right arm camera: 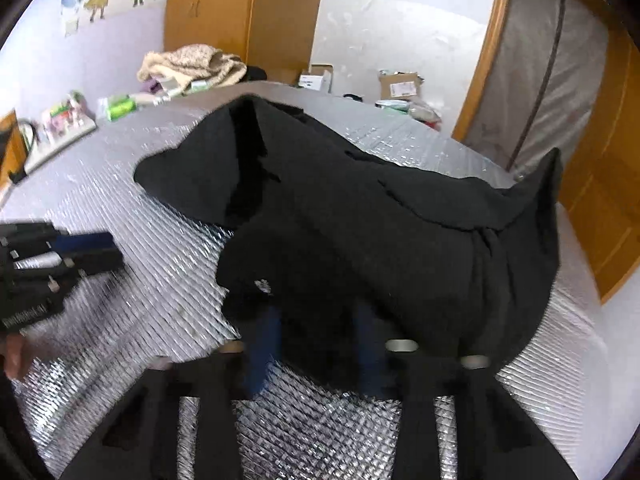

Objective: Fold clothes
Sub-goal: 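Reach the right gripper into the black sweatshirt and close on its fabric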

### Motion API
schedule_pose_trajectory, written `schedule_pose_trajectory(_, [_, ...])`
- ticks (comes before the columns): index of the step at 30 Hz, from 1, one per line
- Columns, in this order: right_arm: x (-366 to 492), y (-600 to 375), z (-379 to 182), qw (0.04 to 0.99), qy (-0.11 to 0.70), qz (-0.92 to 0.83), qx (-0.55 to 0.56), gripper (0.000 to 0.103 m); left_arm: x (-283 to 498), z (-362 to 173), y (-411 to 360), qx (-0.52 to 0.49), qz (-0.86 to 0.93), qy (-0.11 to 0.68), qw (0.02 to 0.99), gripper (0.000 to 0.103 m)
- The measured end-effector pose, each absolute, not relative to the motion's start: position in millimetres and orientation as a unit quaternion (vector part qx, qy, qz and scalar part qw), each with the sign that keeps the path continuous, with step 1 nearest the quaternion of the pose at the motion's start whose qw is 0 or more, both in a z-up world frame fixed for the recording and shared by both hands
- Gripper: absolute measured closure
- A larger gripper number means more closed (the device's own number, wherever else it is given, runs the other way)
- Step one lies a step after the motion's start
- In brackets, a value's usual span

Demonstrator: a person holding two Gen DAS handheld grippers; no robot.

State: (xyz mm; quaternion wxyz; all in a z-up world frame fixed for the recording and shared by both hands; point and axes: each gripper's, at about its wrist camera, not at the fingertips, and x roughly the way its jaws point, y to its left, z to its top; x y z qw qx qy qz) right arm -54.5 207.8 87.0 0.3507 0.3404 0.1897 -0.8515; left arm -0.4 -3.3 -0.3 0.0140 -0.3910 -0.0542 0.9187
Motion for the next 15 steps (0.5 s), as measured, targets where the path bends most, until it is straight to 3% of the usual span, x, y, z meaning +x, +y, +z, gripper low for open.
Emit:
schedule_pose_trajectory(9, [-52.9,189.2,90.1,0.42,0.19,-0.812,0.357,0.09,-1.1,-0.2,-4.9,-0.391,0.919,-0.054,0.014,0.08])
schedule_pose_trajectory(13, [-41.3,177.9,99.5,0.458,0.201,-0.793,0.349,0.085,-0.6,-0.8,-6.0,-0.39,0.919,-0.061,0.017,0.08])
schedule_pose_trajectory(15, [-43.7,179.2,108.6,0.459,0.194,-0.8,0.335,0.078,-0.2,-0.8,-7.7,-0.389,0.918,-0.067,0.02,0.08])
